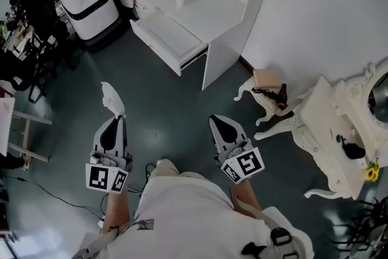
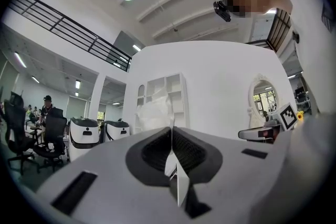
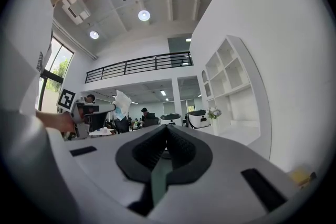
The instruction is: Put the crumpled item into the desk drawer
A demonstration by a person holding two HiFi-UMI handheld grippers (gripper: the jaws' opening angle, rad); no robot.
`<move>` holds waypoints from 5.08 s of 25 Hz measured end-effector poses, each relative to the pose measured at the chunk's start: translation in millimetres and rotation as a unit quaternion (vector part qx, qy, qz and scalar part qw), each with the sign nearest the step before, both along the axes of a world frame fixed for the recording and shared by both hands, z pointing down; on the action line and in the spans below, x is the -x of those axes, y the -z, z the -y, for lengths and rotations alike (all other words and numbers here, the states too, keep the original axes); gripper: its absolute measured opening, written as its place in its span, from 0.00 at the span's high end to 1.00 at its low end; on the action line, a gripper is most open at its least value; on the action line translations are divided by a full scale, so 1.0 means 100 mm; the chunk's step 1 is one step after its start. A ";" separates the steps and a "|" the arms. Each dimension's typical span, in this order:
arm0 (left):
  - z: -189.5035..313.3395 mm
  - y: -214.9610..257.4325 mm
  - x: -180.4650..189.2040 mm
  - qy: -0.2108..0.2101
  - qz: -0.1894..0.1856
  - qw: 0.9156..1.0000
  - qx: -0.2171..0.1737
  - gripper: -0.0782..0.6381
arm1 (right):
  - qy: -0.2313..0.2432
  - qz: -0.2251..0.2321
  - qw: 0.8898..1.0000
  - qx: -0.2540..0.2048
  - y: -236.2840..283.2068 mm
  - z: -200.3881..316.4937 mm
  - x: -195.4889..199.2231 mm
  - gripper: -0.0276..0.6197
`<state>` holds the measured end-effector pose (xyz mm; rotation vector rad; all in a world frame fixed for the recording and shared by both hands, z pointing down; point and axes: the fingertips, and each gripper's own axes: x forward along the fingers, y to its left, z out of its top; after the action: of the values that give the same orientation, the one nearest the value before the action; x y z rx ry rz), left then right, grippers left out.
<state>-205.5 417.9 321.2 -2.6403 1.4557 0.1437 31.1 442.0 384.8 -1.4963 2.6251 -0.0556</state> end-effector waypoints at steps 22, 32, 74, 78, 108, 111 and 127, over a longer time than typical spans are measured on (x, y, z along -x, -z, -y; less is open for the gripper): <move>2.67 -0.49 -0.24 -0.083 -0.037 0.994 0.055 0.86 | -0.041 -0.044 0.995 0.077 -0.31 2.22 0.06 0.94; 4.23 -0.61 0.10 -0.125 -0.025 0.988 0.084 0.86 | -0.027 -0.036 0.995 0.094 -0.19 3.95 0.81 0.94; 5.55 -0.44 -0.93 -0.111 -0.022 0.991 0.075 0.86 | -0.019 -0.029 0.997 0.066 -0.01 5.45 -0.30 0.94; 5.65 -0.54 -1.01 -0.099 -0.021 0.991 0.088 0.86 | -0.006 -0.029 0.997 0.076 -0.11 5.57 -0.38 0.94; 6.95 -3.01 -1.81 -0.054 0.145 0.946 0.284 0.86 | 0.059 -0.023 0.988 0.140 -0.74 6.37 -0.94 0.94; 7.03 -3.26 -1.85 -0.055 0.168 0.937 0.301 0.86 | 0.055 -0.022 0.988 0.144 -0.77 6.39 -1.01 0.94; 7.25 -3.94 -2.02 -0.066 0.251 0.901 0.347 0.86 | 0.033 -0.015 0.986 0.162 -0.92 6.46 -1.24 0.94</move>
<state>-3.7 -306.7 715.5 -2.9227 1.2938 -1.1629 154.8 -203.7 476.6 -1.5053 2.7932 -0.4938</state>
